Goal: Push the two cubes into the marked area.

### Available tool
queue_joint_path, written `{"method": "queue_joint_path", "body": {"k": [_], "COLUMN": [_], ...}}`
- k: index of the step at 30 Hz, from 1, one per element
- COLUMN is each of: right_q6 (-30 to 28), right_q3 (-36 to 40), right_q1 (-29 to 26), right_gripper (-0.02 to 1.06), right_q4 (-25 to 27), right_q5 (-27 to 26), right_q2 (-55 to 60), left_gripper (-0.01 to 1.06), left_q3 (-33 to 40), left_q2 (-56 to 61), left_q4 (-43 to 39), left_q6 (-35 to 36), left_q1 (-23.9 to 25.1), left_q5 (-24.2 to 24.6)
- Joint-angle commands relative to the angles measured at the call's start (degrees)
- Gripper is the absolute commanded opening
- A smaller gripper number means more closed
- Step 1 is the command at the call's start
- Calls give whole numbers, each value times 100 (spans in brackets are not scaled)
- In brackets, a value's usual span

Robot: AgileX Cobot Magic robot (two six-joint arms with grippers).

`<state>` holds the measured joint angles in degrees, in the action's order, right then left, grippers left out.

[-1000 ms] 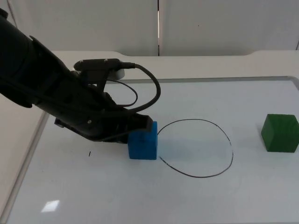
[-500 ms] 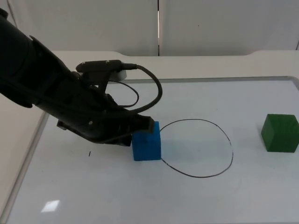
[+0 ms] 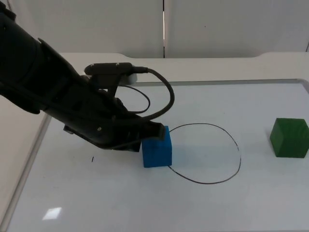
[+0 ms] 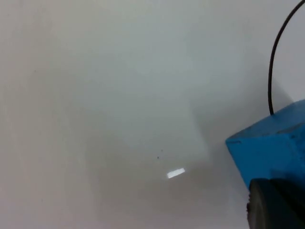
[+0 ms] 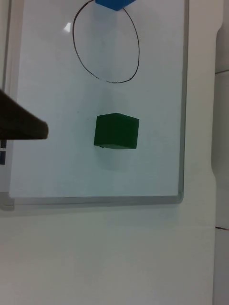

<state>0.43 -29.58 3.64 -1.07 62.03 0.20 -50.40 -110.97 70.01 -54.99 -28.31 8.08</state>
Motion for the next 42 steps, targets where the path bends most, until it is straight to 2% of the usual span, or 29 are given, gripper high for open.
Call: {"method": "queue_joint_path", "body": {"k": [1,19,30,42], "right_q6": [21,21,21,21], "right_q3": [11,11,11,11], "right_q1": [20,20,20,20], "right_gripper": [105,105,105,105], "right_q4": [-13,-13,-13,-13], "right_q5": [-29,-29,-29,-29], "right_q2": [-20,-20,-20,-20], "left_gripper": [0,0,0,0], "left_q3": [-25,-25,-283,-414], "left_q2": [6,-24,-411,-460], "left_q4": [101,129,130,131], "left_q6": [-19,-19,-19,-19], "left_q1": [-36,-37,-48,-319], "left_q5": [30,149,314,322]}}
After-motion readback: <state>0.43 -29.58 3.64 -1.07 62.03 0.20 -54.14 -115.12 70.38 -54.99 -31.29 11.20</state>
